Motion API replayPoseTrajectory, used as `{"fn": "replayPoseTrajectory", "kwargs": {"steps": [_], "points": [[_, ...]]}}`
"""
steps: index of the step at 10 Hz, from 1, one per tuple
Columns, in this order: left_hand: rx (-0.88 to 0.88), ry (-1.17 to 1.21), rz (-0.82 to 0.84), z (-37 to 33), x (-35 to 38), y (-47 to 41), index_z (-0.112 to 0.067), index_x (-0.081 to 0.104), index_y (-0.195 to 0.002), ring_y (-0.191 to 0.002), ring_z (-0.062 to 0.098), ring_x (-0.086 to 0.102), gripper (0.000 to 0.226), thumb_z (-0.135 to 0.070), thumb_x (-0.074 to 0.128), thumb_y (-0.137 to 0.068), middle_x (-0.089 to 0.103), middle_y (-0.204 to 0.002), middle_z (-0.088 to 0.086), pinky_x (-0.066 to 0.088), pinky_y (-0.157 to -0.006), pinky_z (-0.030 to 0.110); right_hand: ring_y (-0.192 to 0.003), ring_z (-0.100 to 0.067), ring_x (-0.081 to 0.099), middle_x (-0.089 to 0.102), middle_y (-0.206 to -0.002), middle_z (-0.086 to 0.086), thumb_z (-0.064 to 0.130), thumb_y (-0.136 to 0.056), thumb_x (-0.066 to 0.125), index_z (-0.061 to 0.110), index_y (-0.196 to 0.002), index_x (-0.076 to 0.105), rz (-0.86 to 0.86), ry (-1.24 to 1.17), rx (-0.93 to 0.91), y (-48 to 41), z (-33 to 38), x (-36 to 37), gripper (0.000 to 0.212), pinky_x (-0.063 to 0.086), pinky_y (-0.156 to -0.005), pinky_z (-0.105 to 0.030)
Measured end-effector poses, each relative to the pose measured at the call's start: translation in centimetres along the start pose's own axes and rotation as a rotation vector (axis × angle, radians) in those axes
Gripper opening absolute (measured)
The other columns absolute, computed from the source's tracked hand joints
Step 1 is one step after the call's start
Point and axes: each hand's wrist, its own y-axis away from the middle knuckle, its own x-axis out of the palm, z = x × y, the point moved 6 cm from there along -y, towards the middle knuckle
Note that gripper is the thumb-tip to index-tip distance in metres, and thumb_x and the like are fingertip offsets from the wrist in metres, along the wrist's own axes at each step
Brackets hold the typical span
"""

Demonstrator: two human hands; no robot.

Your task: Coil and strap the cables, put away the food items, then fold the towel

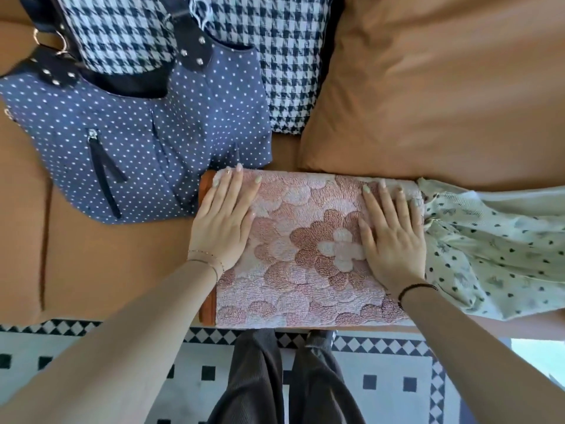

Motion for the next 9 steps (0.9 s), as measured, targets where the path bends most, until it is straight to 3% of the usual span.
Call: {"fn": "replayPoseTrajectory", "kwargs": {"steps": [1, 2, 4, 7, 8, 9], "points": [[-0.030, -0.042, 0.037, 0.0, -0.3, -0.3, -0.019, -0.004, -0.161, -0.156, 0.028, -0.006, 0.057, -0.038, 0.008, -0.109, -0.007, -0.168, 0.015, 0.007, -0.126, 0.044, -0.154, -0.016, -0.008, 0.006, -0.169, 0.004, 0.048, -0.105, 0.017, 0.033, -0.160, 0.010, 0.005, -0.032, -0.005, 0.1, 0.3, -0.1, 0.058, -0.003, -0.126, -0.043], [-0.157, 0.037, 0.065, -2.2, -1.5, 0.2, -0.015, 0.006, -0.161, -0.155, 0.031, -0.008, 0.060, -0.042, 0.008, -0.108, -0.004, -0.167, 0.018, 0.007, -0.125, 0.049, -0.155, -0.020, -0.007, 0.004, -0.169, 0.003, 0.051, -0.103, 0.021, 0.035, -0.160, 0.010, 0.039, -0.089, 0.019, 1.2, 2.0, -0.6, 0.060, -0.004, -0.125, -0.050], [0.079, 0.055, 0.094, -5.4, 0.6, 2.2, -0.023, 0.008, -0.162, -0.155, 0.032, -0.002, 0.062, -0.049, 0.006, -0.105, -0.001, -0.168, 0.013, 0.013, -0.122, 0.058, -0.155, -0.030, -0.004, -0.002, -0.169, -0.002, 0.071, -0.097, 0.012, 0.038, -0.159, 0.002, 0.078, 0.017, -0.042, 2.6, 4.6, 2.1, 0.071, -0.007, -0.120, -0.062], [0.181, -0.074, 0.208, -4.4, 0.7, 2.0, -0.021, 0.000, -0.162, -0.155, 0.030, -0.007, 0.064, -0.051, 0.003, -0.106, -0.009, -0.168, 0.012, 0.007, -0.124, 0.054, -0.154, -0.027, -0.009, -0.009, -0.168, 0.002, 0.060, -0.102, 0.013, 0.040, -0.158, -0.006, 0.203, -0.016, -0.061, 2.6, 4.6, 1.4, 0.062, -0.014, -0.120, -0.055], [0.203, -0.112, 0.364, -3.3, -1.6, 1.0, -0.022, -0.005, -0.161, -0.155, 0.027, -0.013, 0.064, -0.054, 0.002, -0.105, -0.017, -0.167, 0.009, 0.000, -0.126, 0.049, -0.154, -0.022, -0.012, -0.014, -0.167, 0.006, 0.053, -0.105, 0.024, 0.042, -0.158, -0.002, 0.324, -0.134, -0.085, 2.2, 4.3, -0.9, 0.059, -0.012, -0.122, -0.052], [0.133, 0.063, 0.592, -3.3, -4.6, 1.0, -0.026, -0.007, -0.160, -0.155, 0.027, 0.004, 0.061, -0.051, 0.010, -0.107, -0.008, -0.168, 0.005, 0.013, -0.126, 0.044, -0.155, -0.020, -0.001, -0.002, -0.168, 0.005, 0.043, -0.107, 0.027, 0.035, -0.156, 0.022, 0.346, -0.211, -0.080, 2.3, 4.4, -5.5, 0.050, -0.008, -0.124, -0.052]]}}
